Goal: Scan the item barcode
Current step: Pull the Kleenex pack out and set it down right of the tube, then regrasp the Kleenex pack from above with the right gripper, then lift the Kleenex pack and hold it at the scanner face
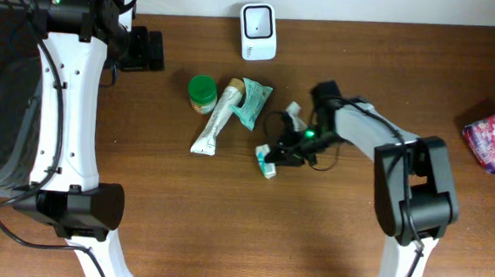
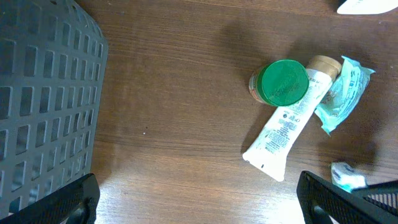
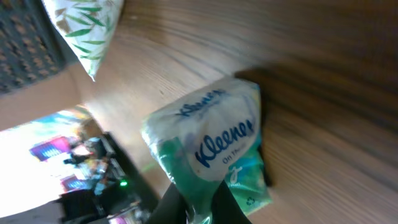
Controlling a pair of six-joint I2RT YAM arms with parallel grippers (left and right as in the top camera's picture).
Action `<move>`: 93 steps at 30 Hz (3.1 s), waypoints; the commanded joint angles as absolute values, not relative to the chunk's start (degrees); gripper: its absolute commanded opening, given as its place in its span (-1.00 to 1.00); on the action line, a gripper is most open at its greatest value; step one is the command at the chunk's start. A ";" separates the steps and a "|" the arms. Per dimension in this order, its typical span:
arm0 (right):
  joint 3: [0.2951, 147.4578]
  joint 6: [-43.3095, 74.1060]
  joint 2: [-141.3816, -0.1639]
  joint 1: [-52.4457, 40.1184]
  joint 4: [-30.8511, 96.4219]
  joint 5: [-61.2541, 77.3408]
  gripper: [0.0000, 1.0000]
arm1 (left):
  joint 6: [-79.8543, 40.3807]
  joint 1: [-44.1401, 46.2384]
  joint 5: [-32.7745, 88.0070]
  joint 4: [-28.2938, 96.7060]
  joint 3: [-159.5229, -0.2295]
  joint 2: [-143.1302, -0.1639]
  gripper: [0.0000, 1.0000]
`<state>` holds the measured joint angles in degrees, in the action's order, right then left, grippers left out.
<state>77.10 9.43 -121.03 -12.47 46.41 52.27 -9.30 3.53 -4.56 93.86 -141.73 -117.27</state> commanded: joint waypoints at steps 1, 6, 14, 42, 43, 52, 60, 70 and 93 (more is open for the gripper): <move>75.96 9.34 -119.48 -5.98 47.40 49.08 -0.72 | -9.80 3.57 -4.78 93.97 -141.51 -117.45 0.98; 84.36 4.82 -119.39 2.04 60.80 40.91 -0.38 | -9.80 3.57 -4.78 93.97 -141.49 -117.45 0.99; 88.16 -2.52 -119.37 -5.74 66.26 30.00 0.91 | -9.80 3.57 -4.78 93.95 -141.49 -117.45 0.99; 79.68 5.04 -119.42 -11.18 53.91 33.21 -0.28 | -9.80 3.57 -4.78 93.97 -141.49 -117.45 0.98; 79.55 5.04 -119.39 -11.77 53.30 33.61 -0.31 | -9.80 3.57 -4.78 93.97 -141.49 -117.45 0.98; 81.80 4.16 -119.37 -12.97 50.94 51.11 -0.92 | -9.80 3.57 -4.78 93.97 -141.51 -117.45 0.98; 92.88 0.23 -119.37 -7.53 38.85 86.43 -0.92 | -9.80 3.57 -4.78 93.97 -141.49 -117.45 0.98; 92.92 3.68 -119.33 -7.38 20.21 88.92 -0.92 | -9.80 3.57 -4.78 93.97 -141.51 -117.43 0.99; 92.90 3.20 -119.35 -7.53 16.64 88.92 -0.92 | -9.80 3.57 -4.78 93.95 -141.49 -117.45 0.98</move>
<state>92.05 3.88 -120.38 -7.33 16.82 87.35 -9.30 3.53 -4.54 93.91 -141.73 -117.27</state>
